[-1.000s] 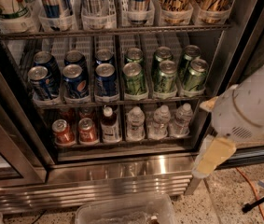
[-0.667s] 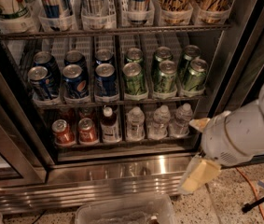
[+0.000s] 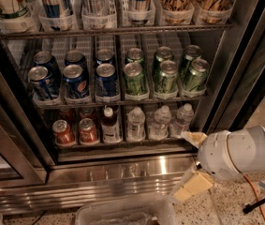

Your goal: Pick coke can from bottom shelf of fridge

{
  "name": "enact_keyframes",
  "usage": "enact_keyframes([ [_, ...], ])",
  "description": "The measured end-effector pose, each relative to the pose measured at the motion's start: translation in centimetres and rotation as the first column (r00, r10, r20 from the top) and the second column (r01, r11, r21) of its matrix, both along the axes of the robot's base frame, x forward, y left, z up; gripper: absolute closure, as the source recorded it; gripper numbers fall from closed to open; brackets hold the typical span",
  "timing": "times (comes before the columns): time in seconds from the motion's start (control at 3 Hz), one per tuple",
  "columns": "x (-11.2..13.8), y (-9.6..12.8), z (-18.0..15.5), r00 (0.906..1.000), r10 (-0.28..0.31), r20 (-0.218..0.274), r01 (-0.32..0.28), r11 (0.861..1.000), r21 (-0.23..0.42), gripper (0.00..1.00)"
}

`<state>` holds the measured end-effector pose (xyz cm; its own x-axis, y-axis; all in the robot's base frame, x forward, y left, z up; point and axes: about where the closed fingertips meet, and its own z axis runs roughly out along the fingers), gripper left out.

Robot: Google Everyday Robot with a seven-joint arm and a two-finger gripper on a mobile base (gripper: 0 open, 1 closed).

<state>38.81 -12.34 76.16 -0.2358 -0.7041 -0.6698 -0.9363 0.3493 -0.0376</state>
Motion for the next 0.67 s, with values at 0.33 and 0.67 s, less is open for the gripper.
enact_keyframes([
  [0.33,0.01,0.1,0.12,1.0,0.002,0.002,-0.002,1.0,-0.003,0.0],
  [0.67,0.07,0.71,-0.19,1.0,-0.008,-0.003,0.008,0.999,0.033,0.0],
])
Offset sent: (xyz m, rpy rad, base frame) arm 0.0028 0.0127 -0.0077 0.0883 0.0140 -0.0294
